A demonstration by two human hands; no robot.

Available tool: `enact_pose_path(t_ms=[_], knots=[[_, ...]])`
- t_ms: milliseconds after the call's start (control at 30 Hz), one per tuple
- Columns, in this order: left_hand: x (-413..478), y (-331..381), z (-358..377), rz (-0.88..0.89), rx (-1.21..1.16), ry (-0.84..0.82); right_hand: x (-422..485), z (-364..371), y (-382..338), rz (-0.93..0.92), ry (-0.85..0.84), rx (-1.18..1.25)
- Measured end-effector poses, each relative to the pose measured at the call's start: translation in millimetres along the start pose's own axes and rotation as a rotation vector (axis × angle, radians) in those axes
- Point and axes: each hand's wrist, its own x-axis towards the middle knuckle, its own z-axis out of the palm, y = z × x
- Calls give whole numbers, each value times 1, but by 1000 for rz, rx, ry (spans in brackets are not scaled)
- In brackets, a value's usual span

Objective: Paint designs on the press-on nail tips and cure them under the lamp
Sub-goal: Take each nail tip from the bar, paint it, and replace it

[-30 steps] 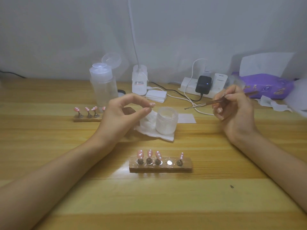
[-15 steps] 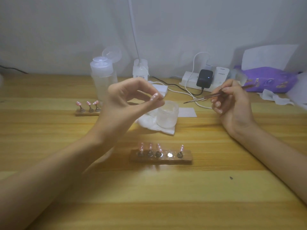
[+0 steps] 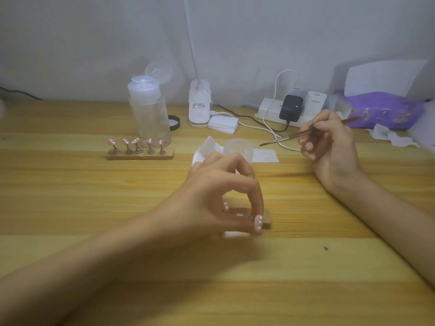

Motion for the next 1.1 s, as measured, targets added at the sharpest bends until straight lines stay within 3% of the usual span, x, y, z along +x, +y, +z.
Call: enact_pose_path(t_ms=[267,867,1100], knots=[[-2,-1,2,-10,171,38,1,-2,0,-4,6,-8],[-4,-5,4,-209,175,70,2,-3,2,-21,-8,-18],[-4,4,9,-117,370,125,3,-1,2,-11,-1,-18]])
